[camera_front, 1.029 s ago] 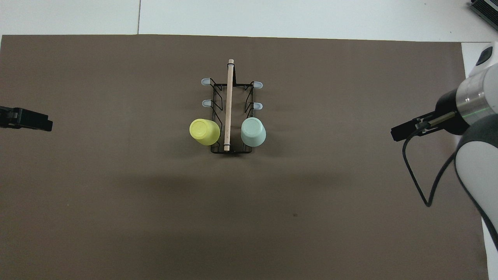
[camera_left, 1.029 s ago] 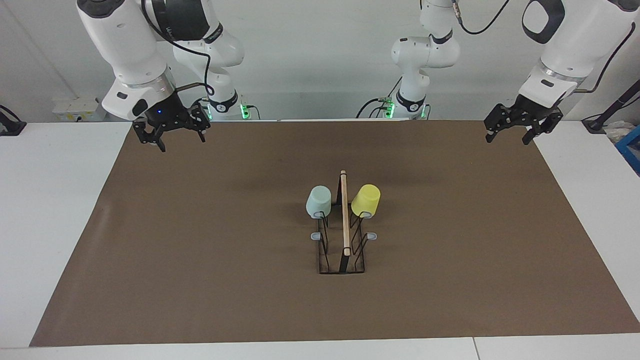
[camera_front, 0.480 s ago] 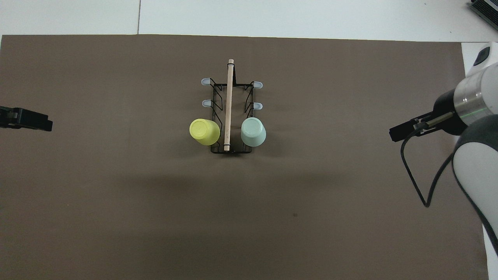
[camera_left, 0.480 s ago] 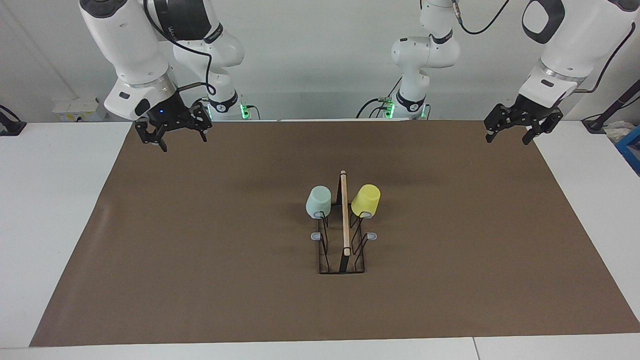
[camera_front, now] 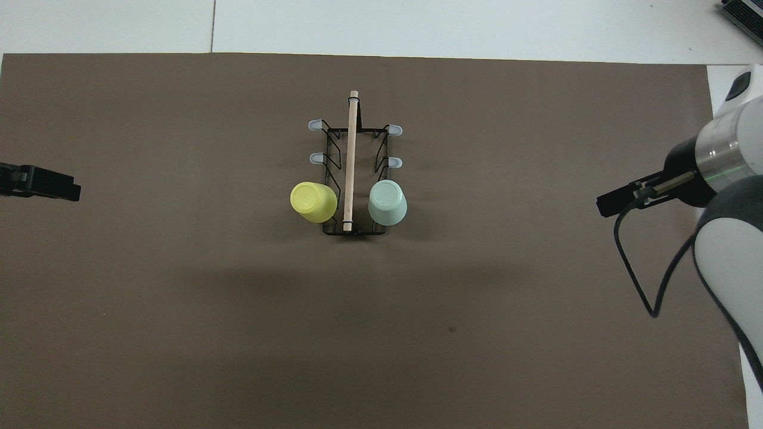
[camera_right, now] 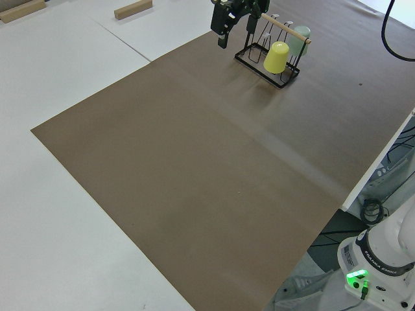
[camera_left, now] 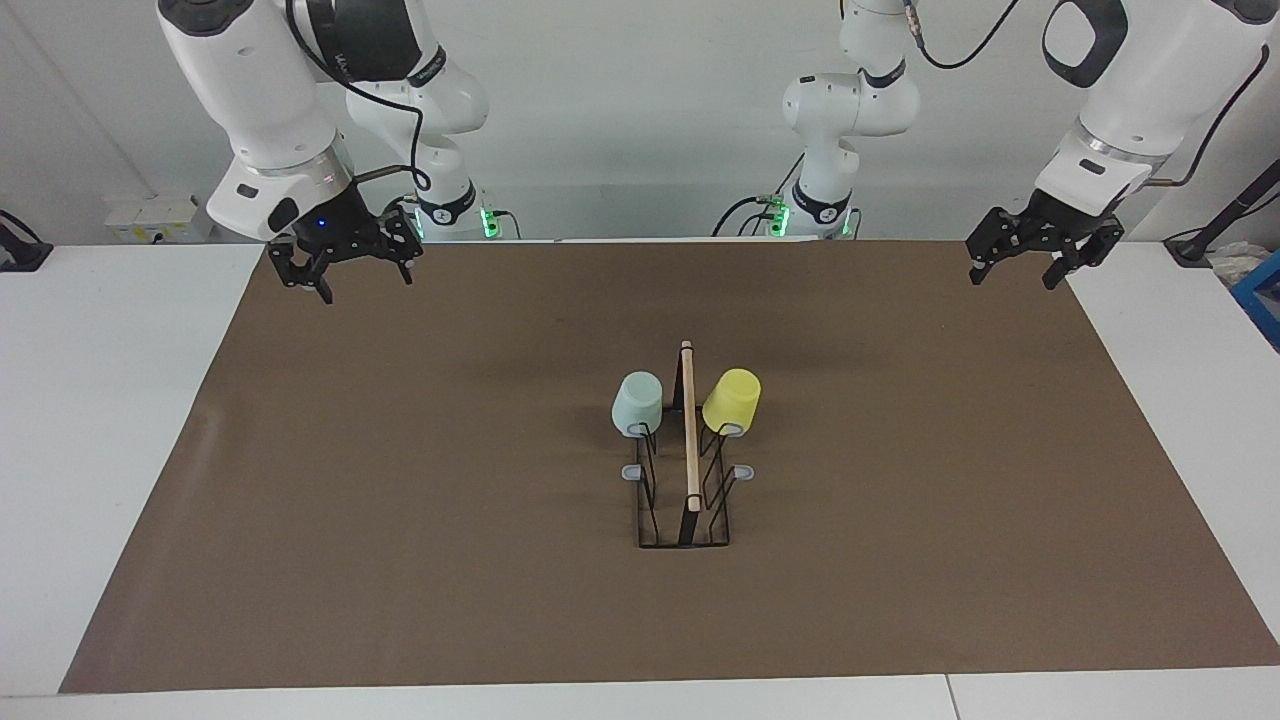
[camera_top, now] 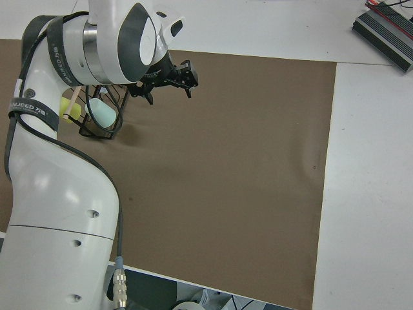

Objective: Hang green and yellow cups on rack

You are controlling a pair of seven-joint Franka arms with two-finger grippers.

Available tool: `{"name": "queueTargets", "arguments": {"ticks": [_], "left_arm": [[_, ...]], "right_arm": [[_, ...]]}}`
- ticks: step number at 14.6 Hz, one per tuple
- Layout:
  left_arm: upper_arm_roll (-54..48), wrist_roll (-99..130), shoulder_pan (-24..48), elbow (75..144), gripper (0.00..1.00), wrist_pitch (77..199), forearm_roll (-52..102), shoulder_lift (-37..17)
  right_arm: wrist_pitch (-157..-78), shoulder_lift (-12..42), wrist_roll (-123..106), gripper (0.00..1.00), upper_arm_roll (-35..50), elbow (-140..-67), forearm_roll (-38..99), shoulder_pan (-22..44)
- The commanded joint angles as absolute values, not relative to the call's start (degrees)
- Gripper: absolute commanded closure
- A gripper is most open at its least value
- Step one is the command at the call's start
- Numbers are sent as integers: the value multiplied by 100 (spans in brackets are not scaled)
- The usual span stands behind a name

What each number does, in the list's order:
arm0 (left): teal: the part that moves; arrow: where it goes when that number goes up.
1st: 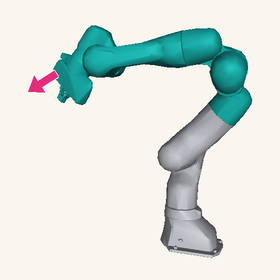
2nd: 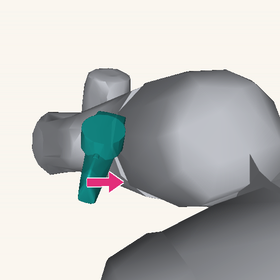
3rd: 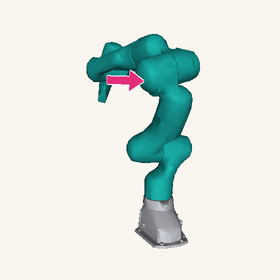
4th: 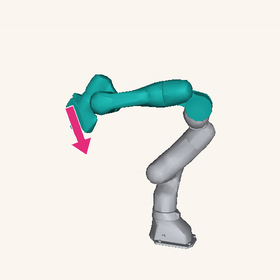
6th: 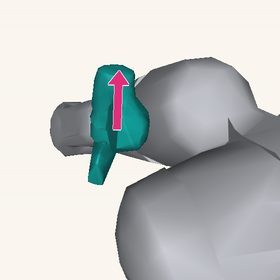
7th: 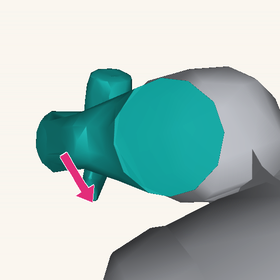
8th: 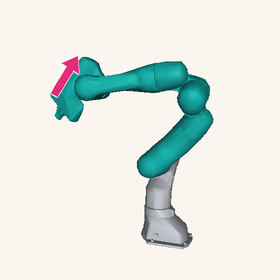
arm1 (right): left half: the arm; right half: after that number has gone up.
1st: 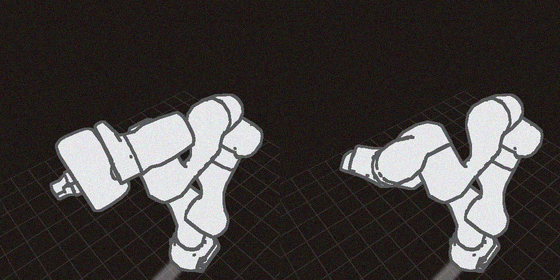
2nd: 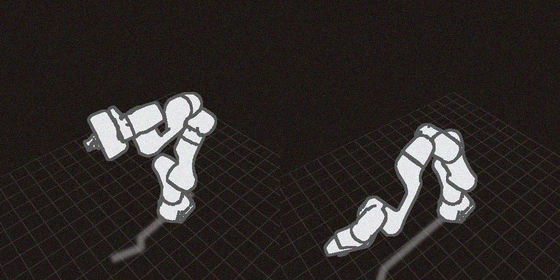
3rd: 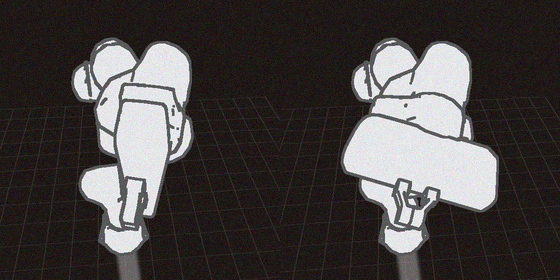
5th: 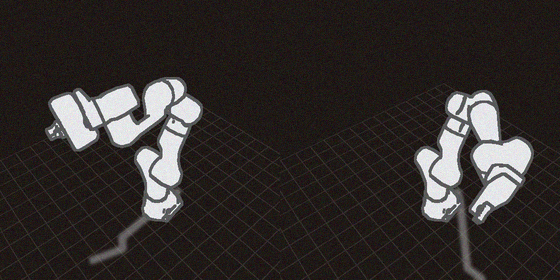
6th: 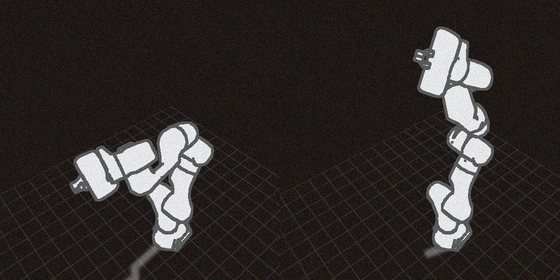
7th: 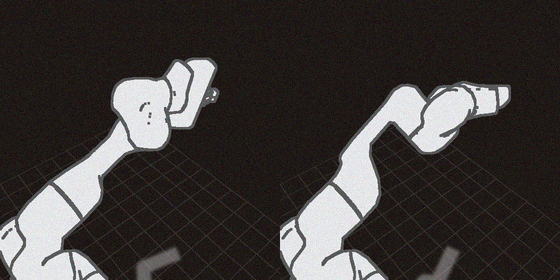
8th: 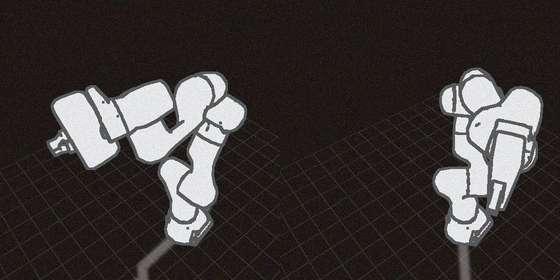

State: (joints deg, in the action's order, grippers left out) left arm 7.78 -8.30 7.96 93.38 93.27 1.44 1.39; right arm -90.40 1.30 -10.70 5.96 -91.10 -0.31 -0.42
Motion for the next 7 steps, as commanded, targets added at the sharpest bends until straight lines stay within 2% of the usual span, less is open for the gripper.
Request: {"name": "queueTargets", "arguments": {"ticks": [1, 7], "left_arm": [[817, -817, 905, 9378, 0, 9255, 114, 167], [817, -914, 905, 9369, 0, 9299, 105, 185]], "right_arm": [[-9035, 158, -984, 0, 598, -9053, -281, -132], [-9035, 158, -993, 0, 220, -9062, -246, -149]]}}
